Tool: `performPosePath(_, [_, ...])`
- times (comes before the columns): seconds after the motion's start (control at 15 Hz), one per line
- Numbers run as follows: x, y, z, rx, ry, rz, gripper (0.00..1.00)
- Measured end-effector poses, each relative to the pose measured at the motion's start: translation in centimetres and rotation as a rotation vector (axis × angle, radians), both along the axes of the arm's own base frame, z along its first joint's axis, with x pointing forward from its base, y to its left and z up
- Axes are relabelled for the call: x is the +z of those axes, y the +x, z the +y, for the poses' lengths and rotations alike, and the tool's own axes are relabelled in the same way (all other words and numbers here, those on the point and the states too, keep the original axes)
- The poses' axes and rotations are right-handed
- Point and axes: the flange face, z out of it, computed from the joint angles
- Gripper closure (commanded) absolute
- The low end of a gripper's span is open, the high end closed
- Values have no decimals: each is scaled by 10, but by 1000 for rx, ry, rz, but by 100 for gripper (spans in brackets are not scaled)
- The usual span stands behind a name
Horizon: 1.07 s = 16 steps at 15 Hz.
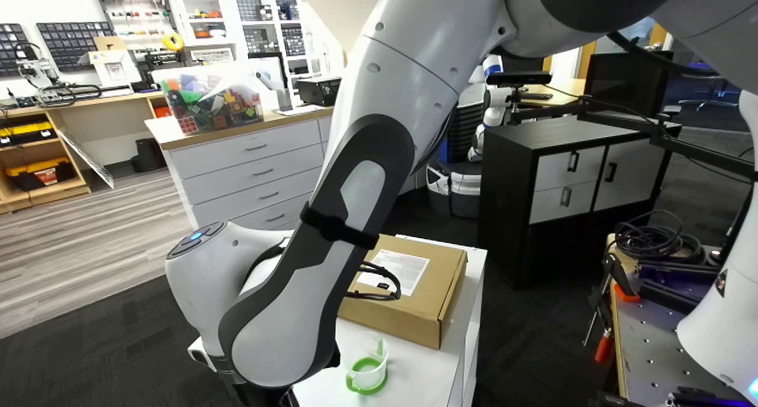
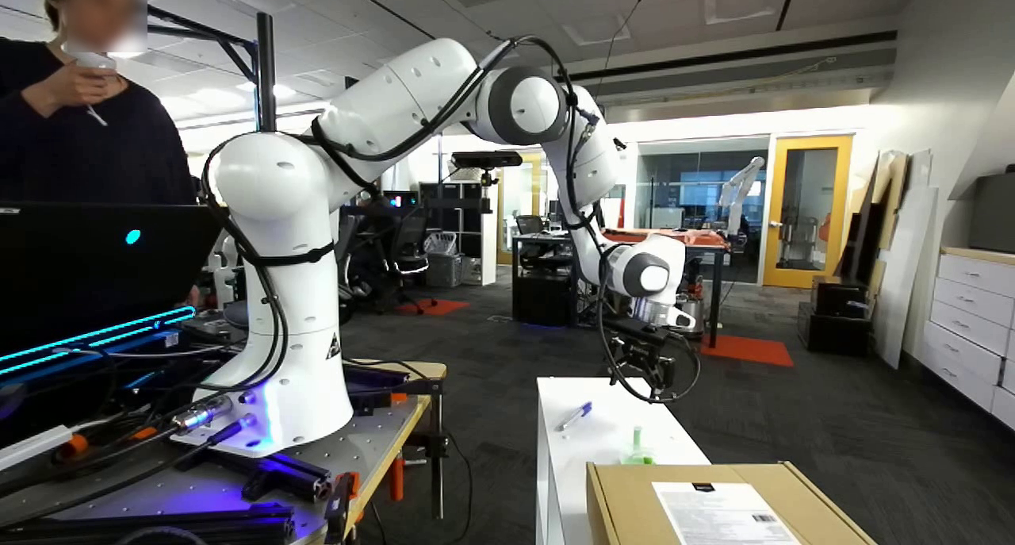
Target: Pick up the pen and put it in the cup
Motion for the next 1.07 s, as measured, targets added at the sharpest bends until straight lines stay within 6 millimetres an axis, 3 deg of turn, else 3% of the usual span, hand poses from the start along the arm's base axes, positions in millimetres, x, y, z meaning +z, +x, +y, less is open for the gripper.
performPosePath(1.07, [-36, -73, 16, 103, -8, 156, 0])
